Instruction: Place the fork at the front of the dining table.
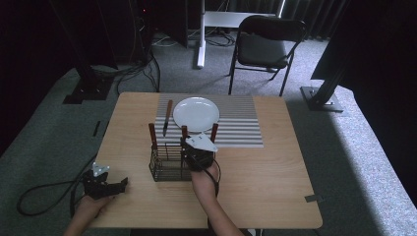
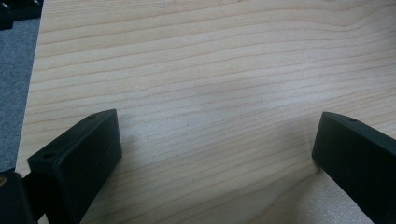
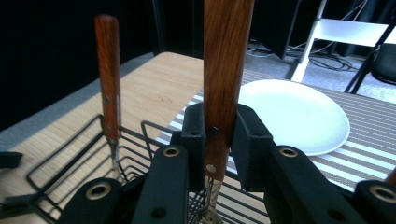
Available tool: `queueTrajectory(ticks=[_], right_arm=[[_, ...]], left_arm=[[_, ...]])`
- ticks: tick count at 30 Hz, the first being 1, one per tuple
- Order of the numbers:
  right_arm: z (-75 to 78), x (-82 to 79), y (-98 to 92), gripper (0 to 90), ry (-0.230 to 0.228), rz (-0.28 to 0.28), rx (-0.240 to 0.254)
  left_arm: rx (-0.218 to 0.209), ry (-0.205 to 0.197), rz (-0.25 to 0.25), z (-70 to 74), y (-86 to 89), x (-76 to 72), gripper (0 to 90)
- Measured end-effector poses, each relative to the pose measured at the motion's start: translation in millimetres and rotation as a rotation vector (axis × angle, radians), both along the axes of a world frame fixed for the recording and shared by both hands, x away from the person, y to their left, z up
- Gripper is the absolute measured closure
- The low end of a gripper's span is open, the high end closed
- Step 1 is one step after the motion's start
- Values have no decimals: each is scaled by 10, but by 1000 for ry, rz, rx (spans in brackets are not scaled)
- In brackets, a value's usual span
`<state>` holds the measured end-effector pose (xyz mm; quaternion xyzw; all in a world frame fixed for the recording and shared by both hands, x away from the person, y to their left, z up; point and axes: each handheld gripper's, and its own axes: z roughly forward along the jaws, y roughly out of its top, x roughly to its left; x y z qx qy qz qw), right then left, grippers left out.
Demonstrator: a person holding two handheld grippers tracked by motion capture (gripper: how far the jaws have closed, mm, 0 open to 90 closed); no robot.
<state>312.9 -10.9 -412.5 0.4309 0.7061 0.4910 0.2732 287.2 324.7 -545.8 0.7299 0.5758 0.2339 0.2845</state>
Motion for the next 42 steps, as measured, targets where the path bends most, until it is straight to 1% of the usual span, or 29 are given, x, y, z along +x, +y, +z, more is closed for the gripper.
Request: queueTrajectory(ticks=[9,15,19,23,25,29,30,32,36,38,42], right_arm=[[232,-82,-92,759,-34,14,41],[399,-108,-136,759,-56,31,67],[509,-105,-146,759,-75,34,65],[610,-95,-171,759,-79,43,75],[662,-93,-179,759,-87,44,74],[786,-84,-204,759,-100,49,88],[818,-78,-212,759,-104,52,94],[883,-65,-220,759,-121,44,90],[982,-9,-248,759,-136,39,89],[1012,40,-274,759,-132,35,100],[1039,168,-309,759,-122,28,103]], left_arm=[[-2,1,1,0,-1,0,12],[-2,0,1,-2,-2,-1,12],[-3,-1,2,-2,-2,-1,12],[-3,0,2,-2,-2,-1,12],[-3,0,2,-2,-2,-1,12],[-3,0,2,-2,-2,-1,12],[-3,-1,1,-2,-2,-1,12],[-3,0,2,-2,-2,-1,12],[-2,-1,1,-2,-2,0,12],[-3,-1,2,-2,-2,-1,12],[-3,-1,2,-2,-2,-1,12]])
